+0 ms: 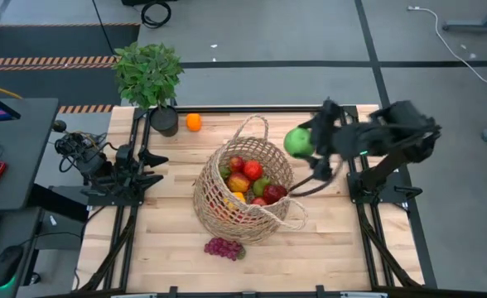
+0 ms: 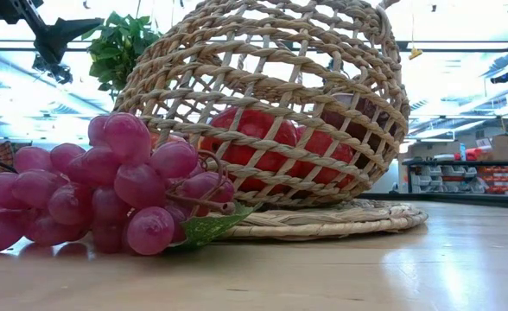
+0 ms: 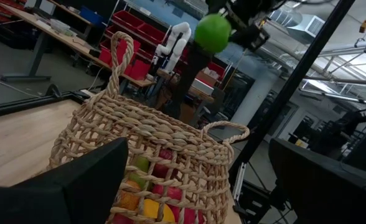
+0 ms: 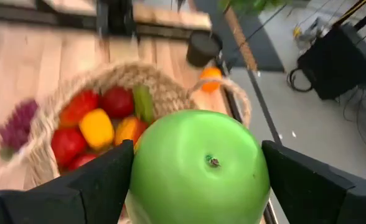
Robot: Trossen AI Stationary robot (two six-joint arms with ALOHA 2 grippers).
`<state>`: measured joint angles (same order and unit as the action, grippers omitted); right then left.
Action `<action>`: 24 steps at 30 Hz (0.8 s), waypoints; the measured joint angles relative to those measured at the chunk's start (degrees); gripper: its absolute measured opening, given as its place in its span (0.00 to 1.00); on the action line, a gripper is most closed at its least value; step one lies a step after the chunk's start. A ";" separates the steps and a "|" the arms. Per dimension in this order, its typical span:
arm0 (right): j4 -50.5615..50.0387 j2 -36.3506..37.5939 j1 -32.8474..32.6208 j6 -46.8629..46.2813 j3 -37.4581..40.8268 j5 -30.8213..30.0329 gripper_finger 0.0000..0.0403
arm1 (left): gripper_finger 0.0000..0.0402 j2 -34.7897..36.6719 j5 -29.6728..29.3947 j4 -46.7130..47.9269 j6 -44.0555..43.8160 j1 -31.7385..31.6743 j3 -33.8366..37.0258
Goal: Build produce basket
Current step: Put the apple into the basket
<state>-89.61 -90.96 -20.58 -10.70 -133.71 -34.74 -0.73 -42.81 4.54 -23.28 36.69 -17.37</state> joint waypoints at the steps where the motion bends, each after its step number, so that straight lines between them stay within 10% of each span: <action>1: -0.50 -1.05 0.44 0.33 0.00 0.76 0.86 | 0.99 0.00 0.00 0.00 -0.01 0.02 0.00; 24: 0.83 -14.08 9.89 9.22 1.36 16.88 0.86 | 0.99 0.00 0.00 0.00 0.00 0.02 0.00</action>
<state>-88.78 -105.04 -10.69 -1.49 -132.35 -17.85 -0.73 -42.81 4.54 -23.28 36.71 -17.37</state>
